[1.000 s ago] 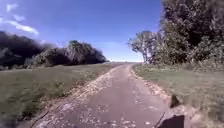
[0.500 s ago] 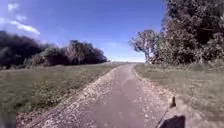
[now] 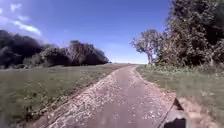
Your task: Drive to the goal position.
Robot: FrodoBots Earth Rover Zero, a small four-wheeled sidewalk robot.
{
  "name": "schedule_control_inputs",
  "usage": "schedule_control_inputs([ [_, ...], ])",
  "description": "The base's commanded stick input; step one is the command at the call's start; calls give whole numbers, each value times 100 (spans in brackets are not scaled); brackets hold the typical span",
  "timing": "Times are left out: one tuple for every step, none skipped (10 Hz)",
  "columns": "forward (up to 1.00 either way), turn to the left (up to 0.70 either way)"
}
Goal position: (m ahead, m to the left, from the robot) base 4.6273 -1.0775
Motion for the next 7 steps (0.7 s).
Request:
schedule_control_inputs([
  [99, 0],
  [100, 0],
  [99, 0],
  [100, 0],
  [100, -12],
  [100, -24],
  [100, -40],
])
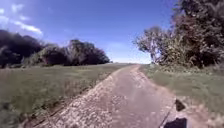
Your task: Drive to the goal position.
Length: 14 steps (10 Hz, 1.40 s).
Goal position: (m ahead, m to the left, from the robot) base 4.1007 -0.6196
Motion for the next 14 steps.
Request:
schedule_control_inputs([
  [100, -40],
  [100, -40],
  [100, -40],
  [100, -40],
  [100, -40],
  [100, -40],
  [100, -40],
  [100, -40],
  [100, -40],
  [100, -40],
  [100, -24],
  [100, -5],
  [100, 0],
  [100, 0],
])
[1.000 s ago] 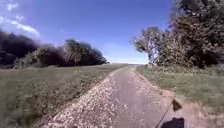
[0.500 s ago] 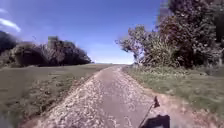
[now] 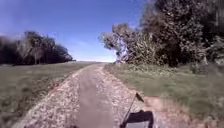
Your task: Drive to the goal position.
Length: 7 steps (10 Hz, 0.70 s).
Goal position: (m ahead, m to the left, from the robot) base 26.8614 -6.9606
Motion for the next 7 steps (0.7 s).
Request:
schedule_control_inputs([
  [100, 0],
  [100, 0],
  [100, 0],
  [100, 0],
  [100, 19],
  [100, 29],
  [100, 38],
])
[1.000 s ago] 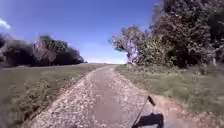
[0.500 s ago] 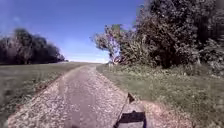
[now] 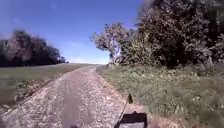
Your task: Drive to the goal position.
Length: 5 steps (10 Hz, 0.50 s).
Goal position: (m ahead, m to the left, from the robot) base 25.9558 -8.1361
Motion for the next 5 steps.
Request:
schedule_control_inputs([
  [100, 40],
  [100, 40],
  [100, 40],
  [100, 40],
  [100, 36],
])
